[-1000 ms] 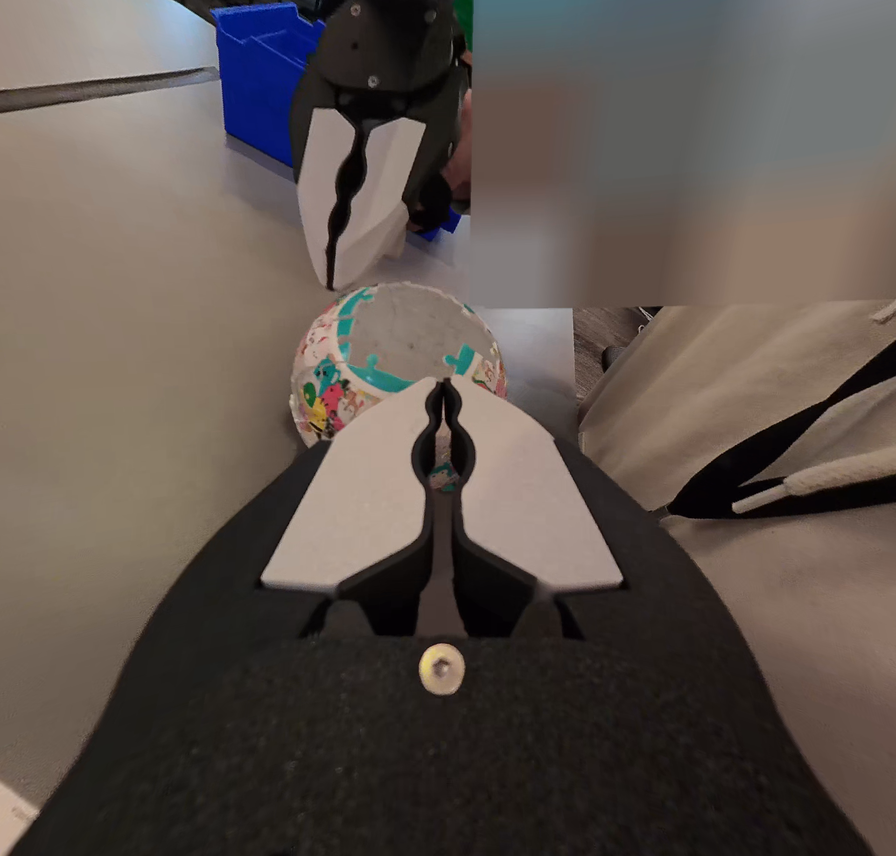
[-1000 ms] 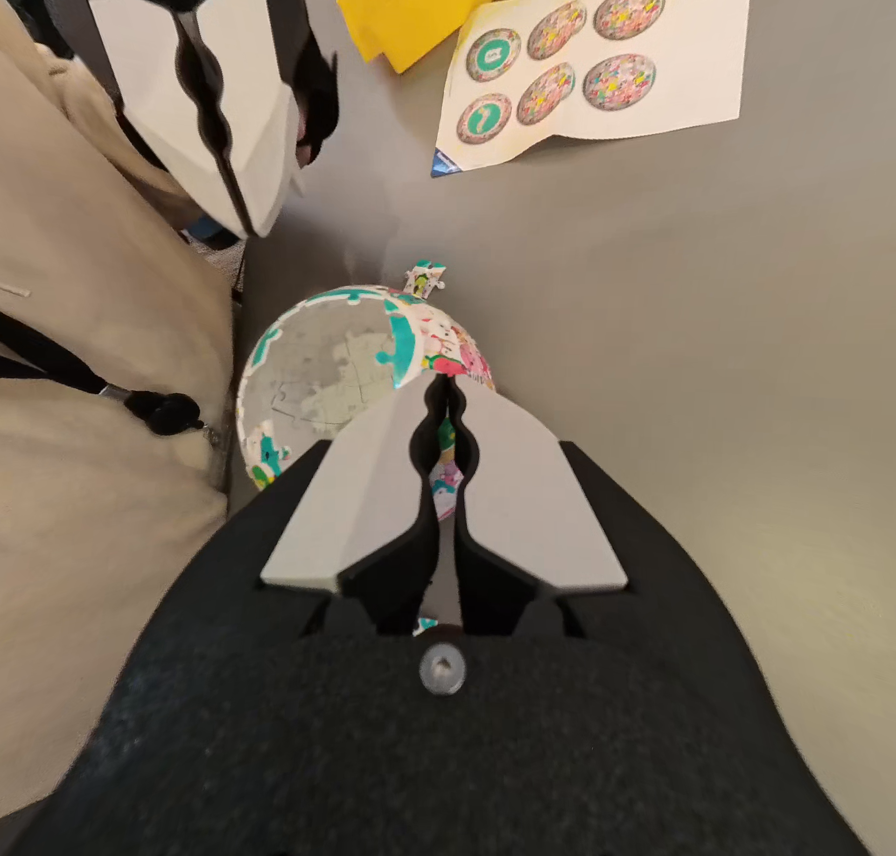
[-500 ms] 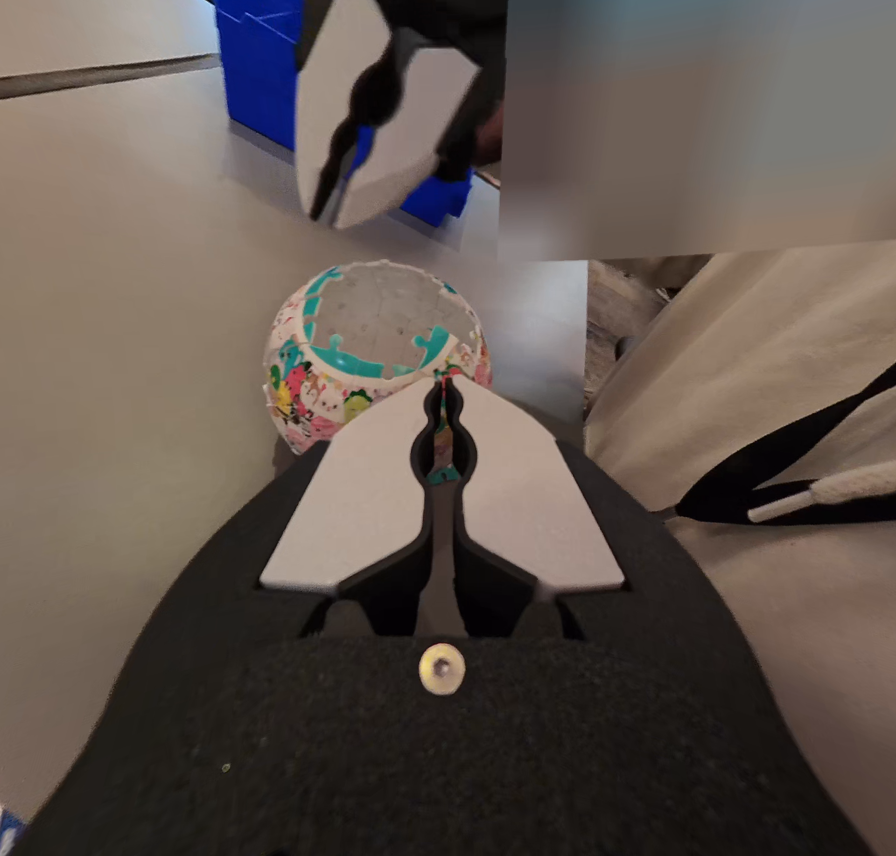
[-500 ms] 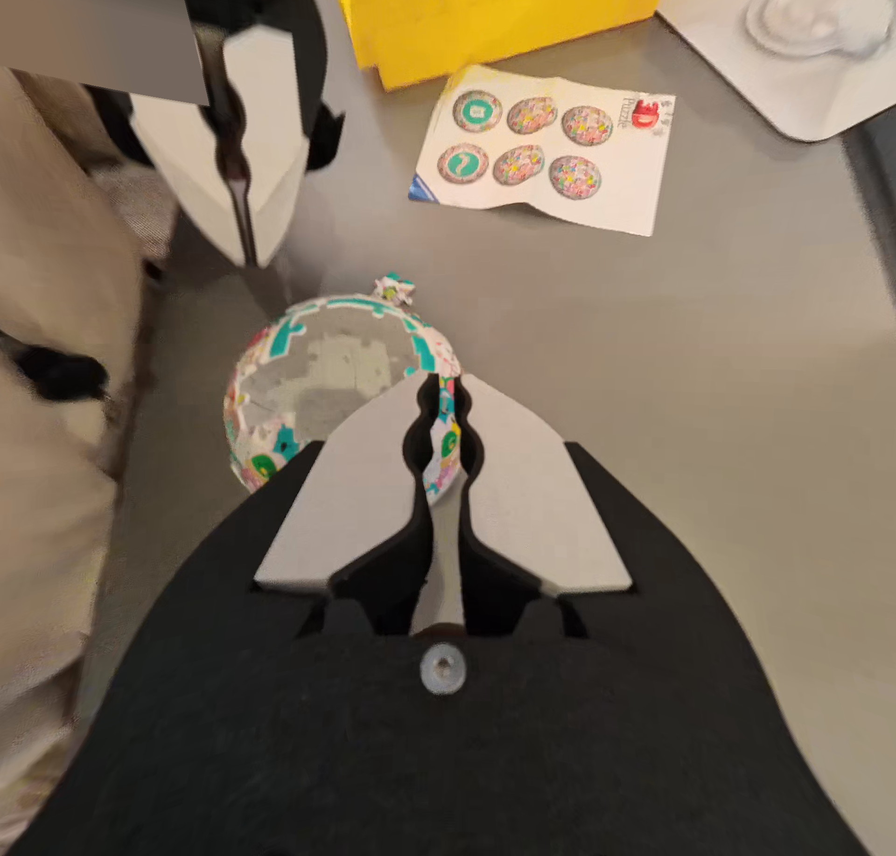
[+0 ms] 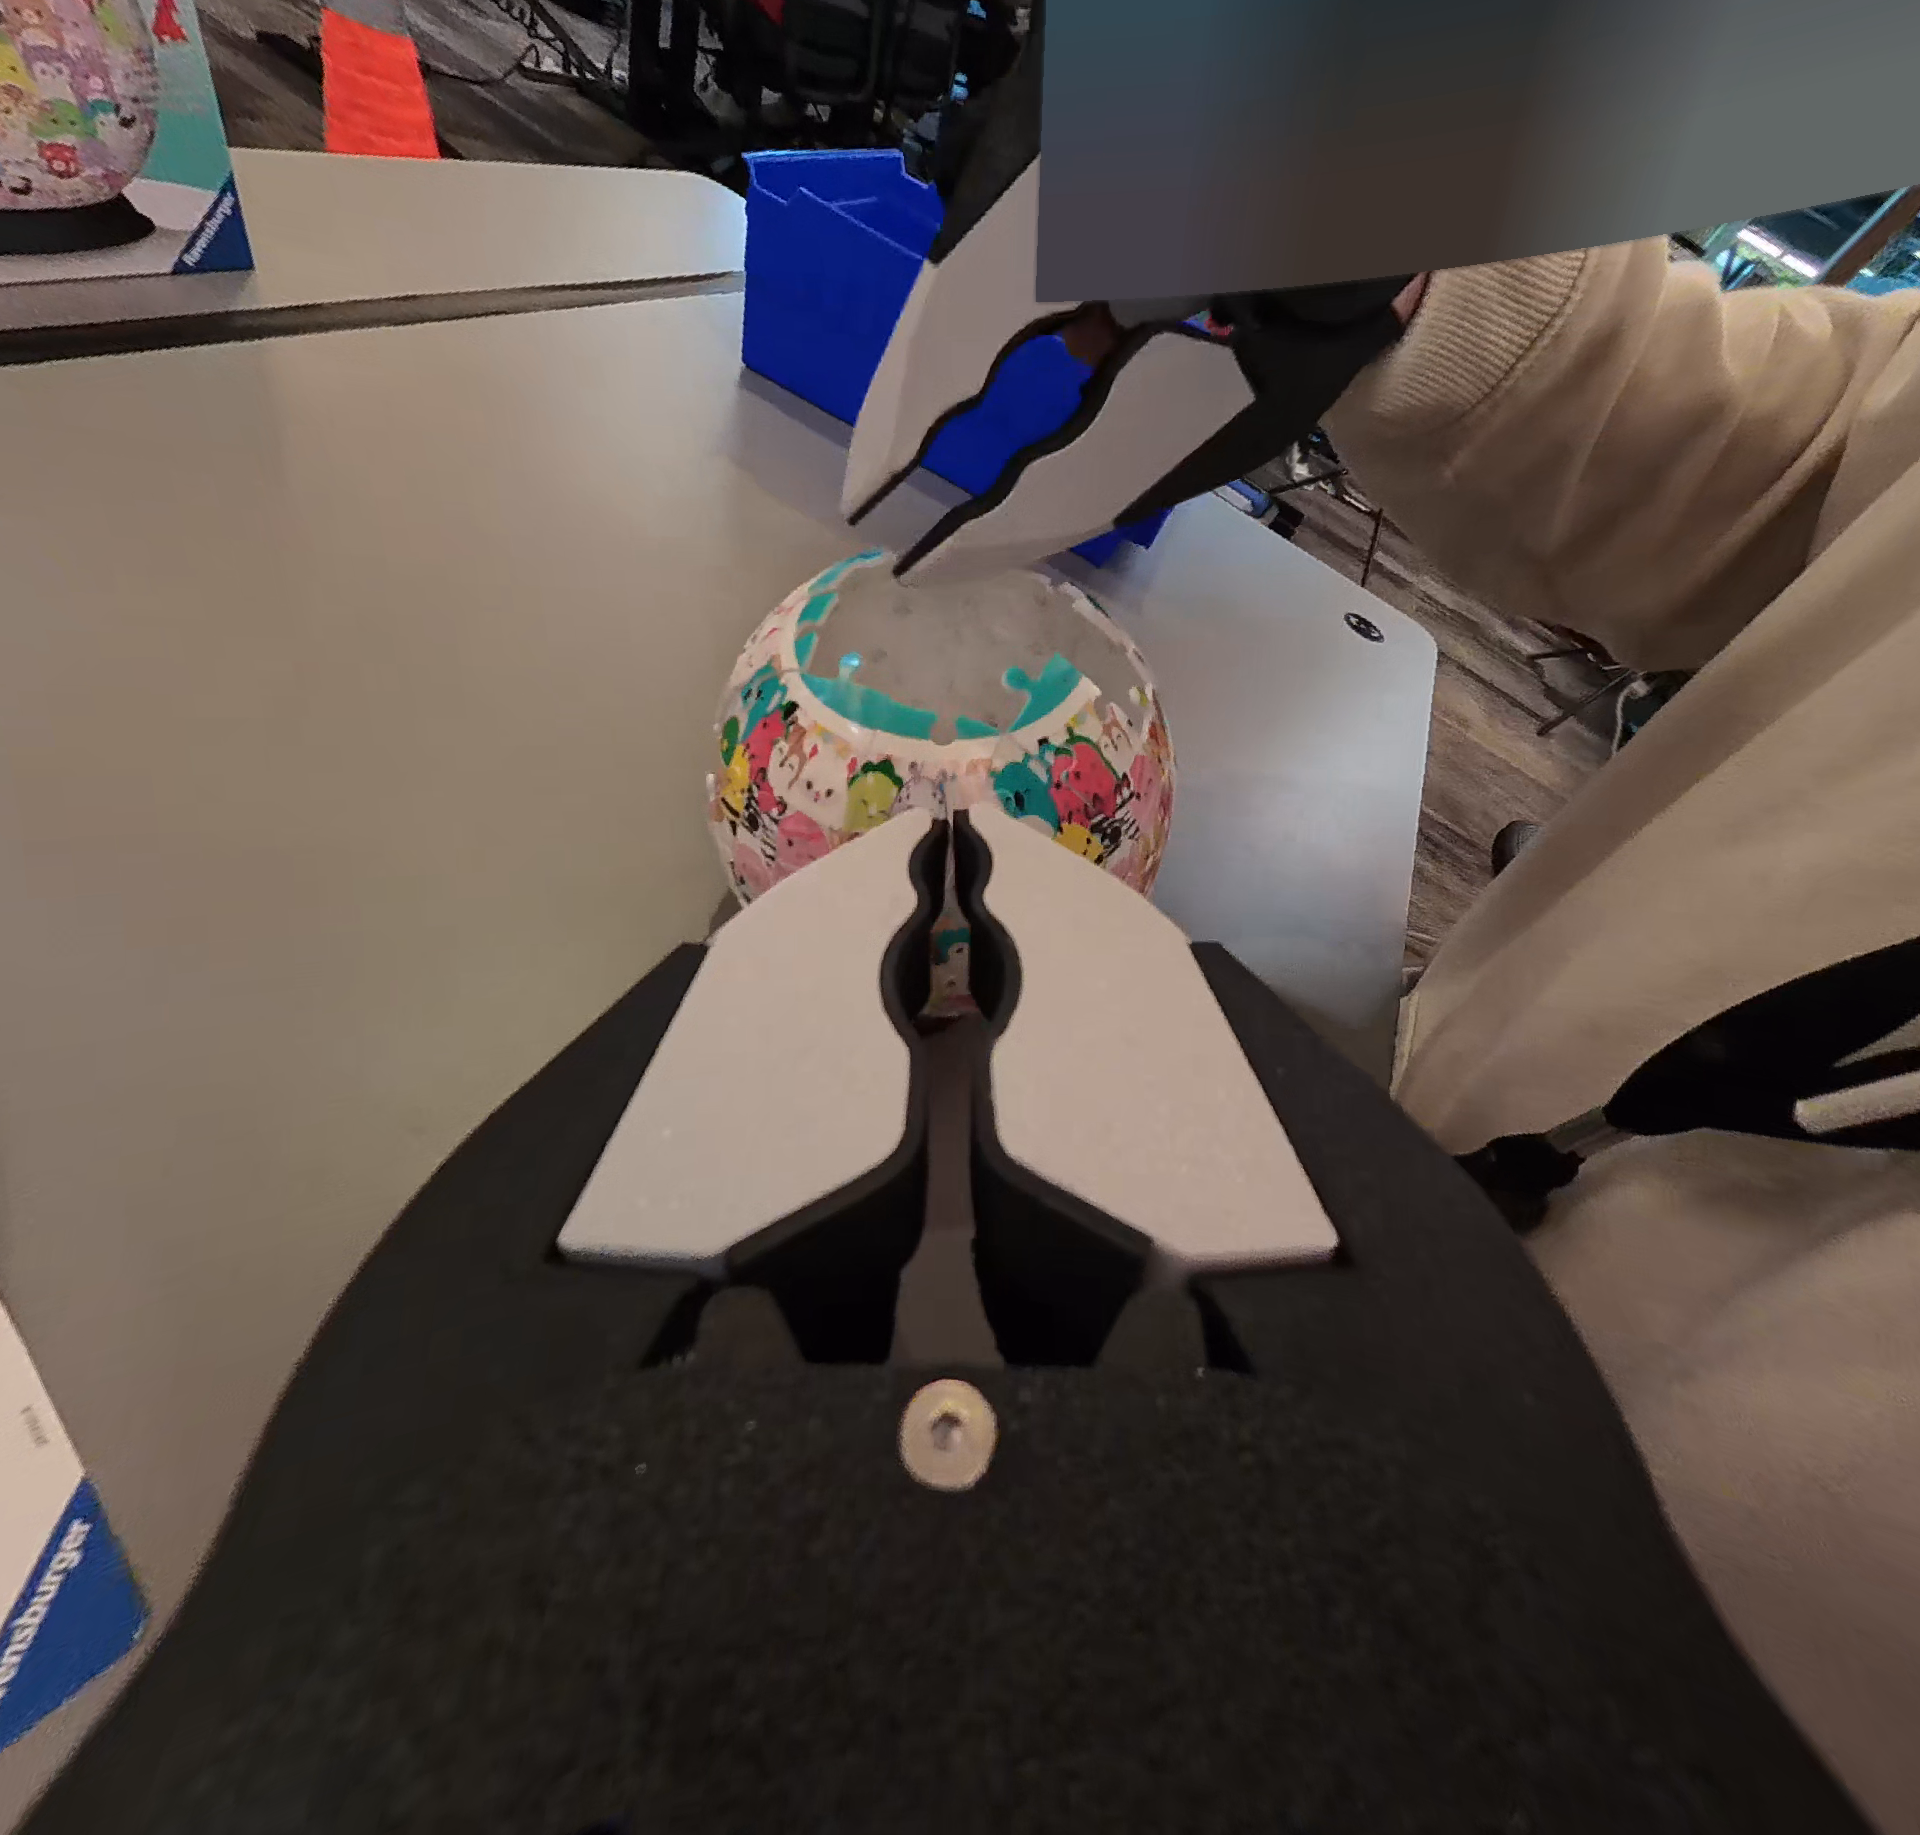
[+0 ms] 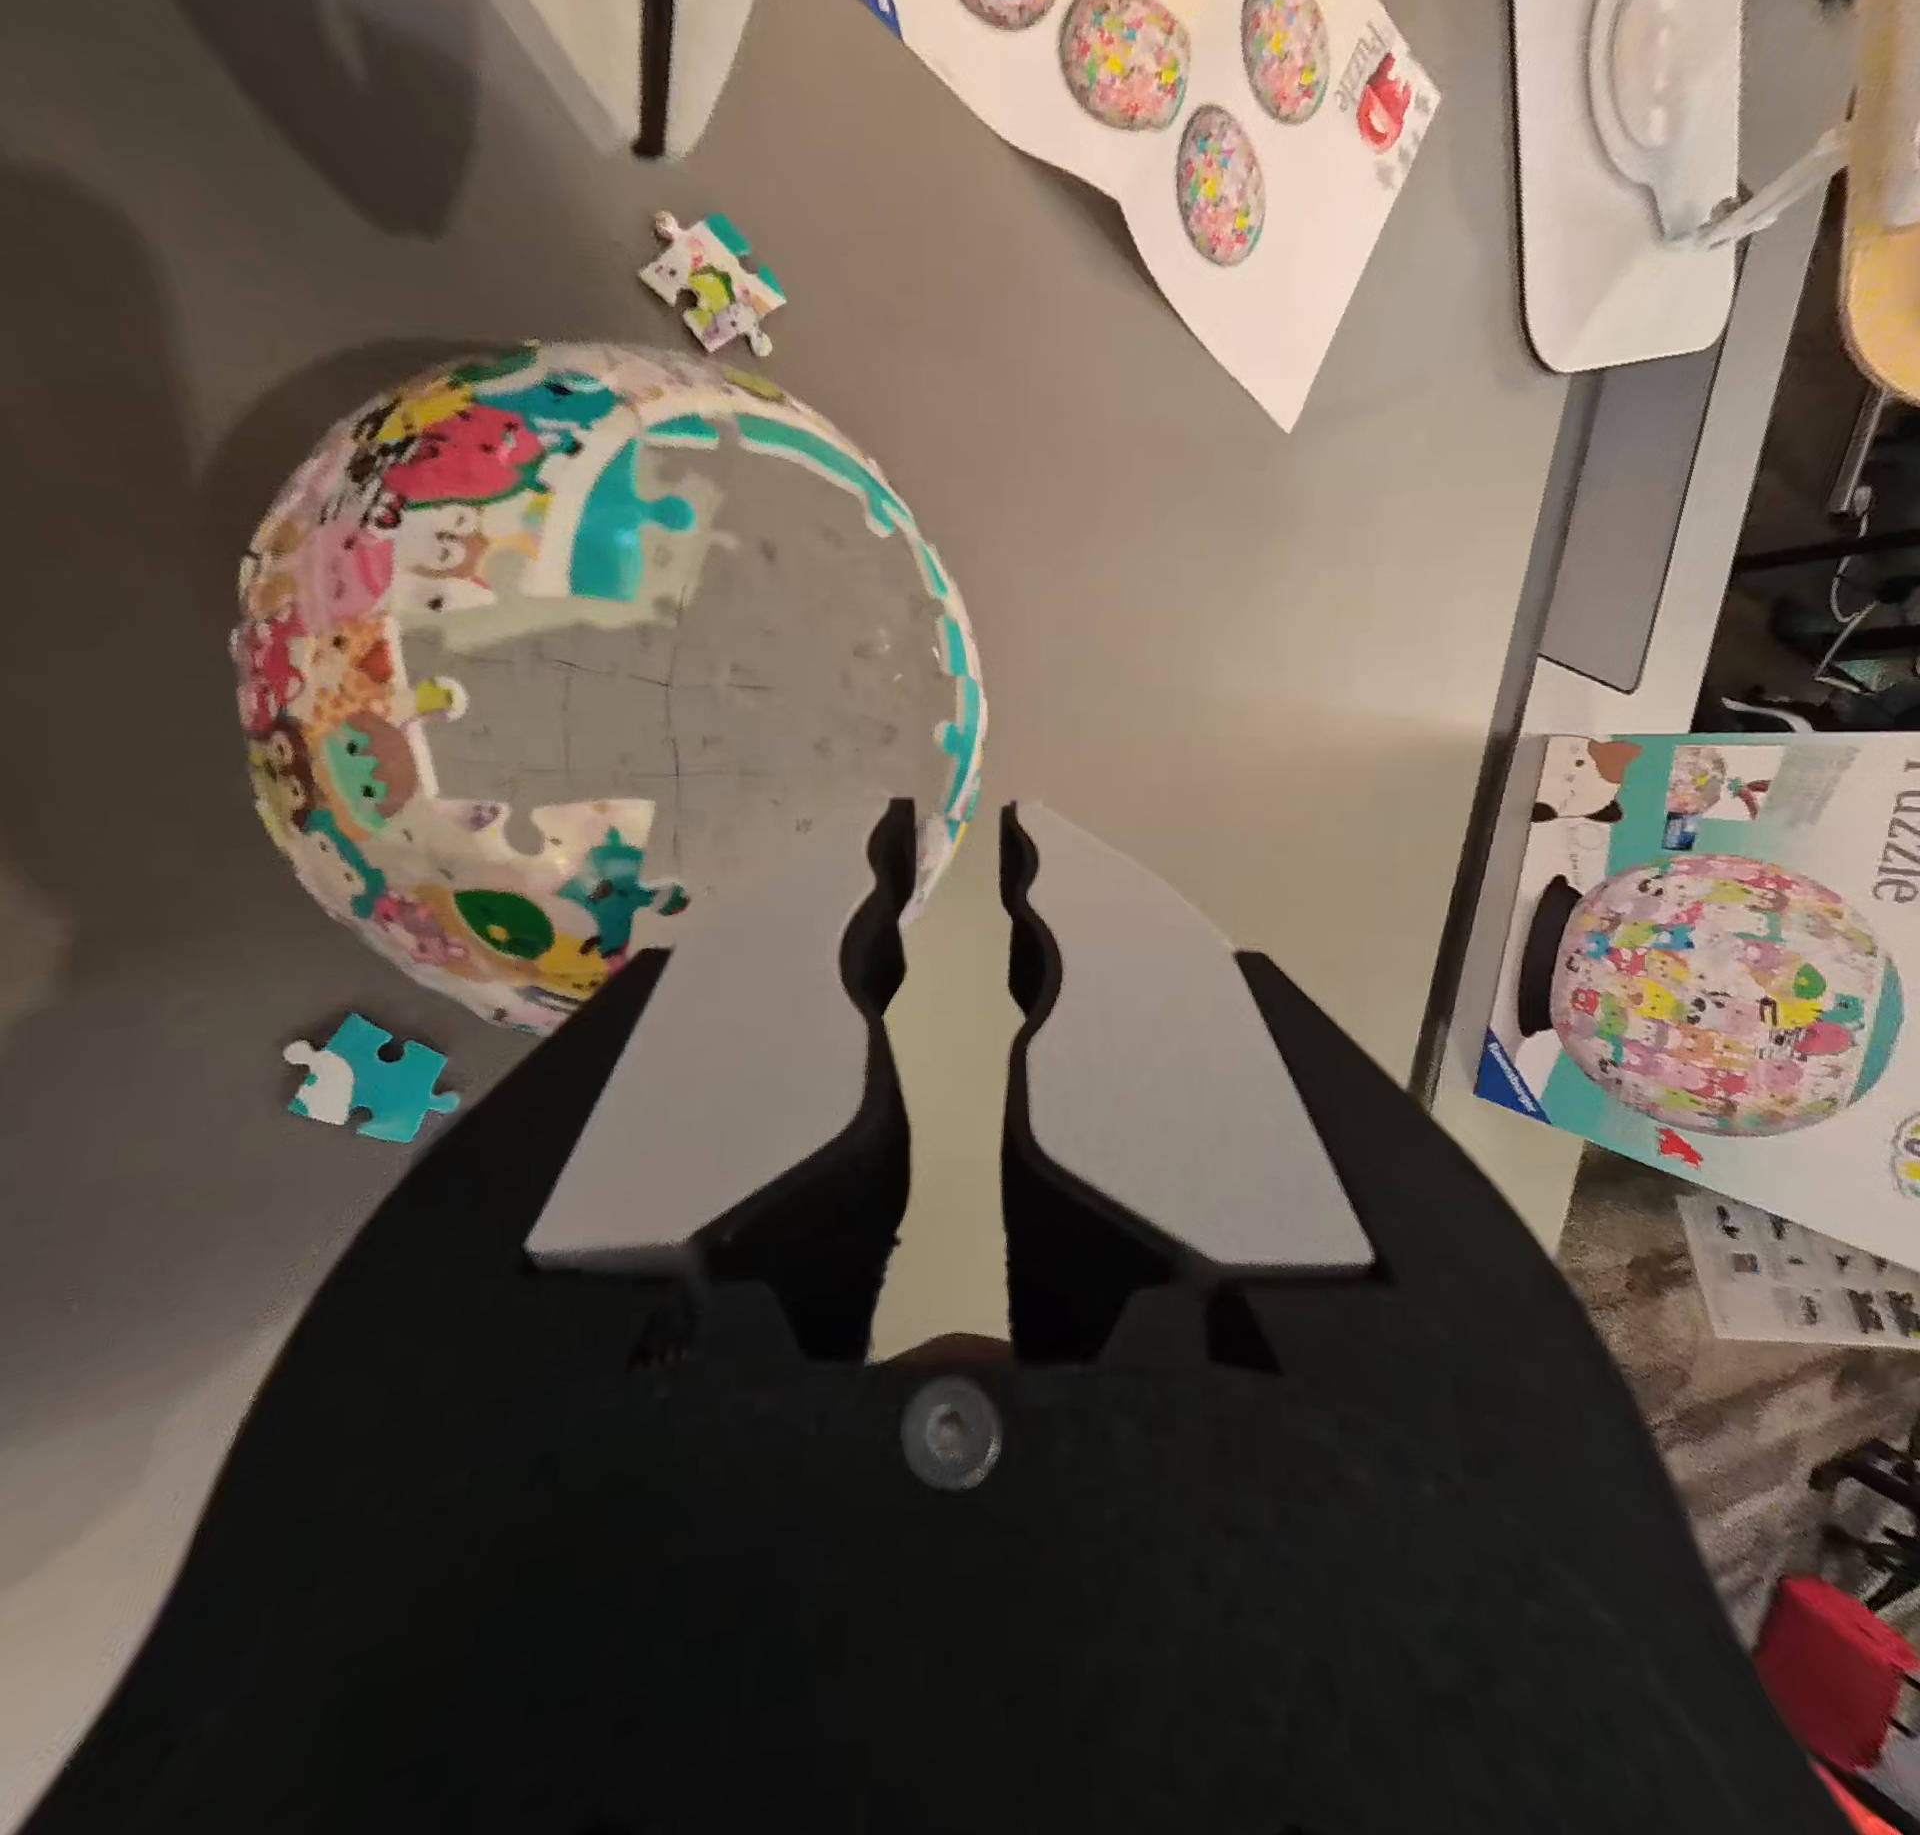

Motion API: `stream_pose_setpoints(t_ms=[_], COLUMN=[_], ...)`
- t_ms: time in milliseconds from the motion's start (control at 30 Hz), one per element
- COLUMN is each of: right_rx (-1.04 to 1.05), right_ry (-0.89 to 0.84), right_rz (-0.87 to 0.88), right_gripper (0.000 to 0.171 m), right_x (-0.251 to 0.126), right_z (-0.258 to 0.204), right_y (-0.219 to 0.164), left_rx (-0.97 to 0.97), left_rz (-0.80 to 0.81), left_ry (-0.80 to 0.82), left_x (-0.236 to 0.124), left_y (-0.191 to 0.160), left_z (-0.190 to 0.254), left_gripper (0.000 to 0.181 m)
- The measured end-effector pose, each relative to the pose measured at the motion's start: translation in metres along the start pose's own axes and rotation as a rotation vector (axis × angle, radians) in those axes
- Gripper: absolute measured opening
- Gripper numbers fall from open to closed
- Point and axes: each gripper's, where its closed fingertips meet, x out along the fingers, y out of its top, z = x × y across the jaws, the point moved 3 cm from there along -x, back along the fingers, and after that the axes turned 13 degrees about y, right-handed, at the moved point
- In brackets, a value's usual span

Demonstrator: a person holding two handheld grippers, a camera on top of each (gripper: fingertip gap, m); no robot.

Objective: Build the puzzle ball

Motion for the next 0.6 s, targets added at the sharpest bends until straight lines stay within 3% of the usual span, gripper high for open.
stream_pose_setpoints(t_ms=[600], right_rx=[-0.044], right_ry=[-0.028], right_rz=[-0.053], right_gripper=[0.008], right_x=[0.0069], right_z=[-0.0011], right_y=[0.0016], left_rx=[0.049], left_rz=[0.007], left_ry=[0.018], left_x=[-0.0104], left_y=[-0.0011], left_z=[0.0016], left_gripper=[0.000])
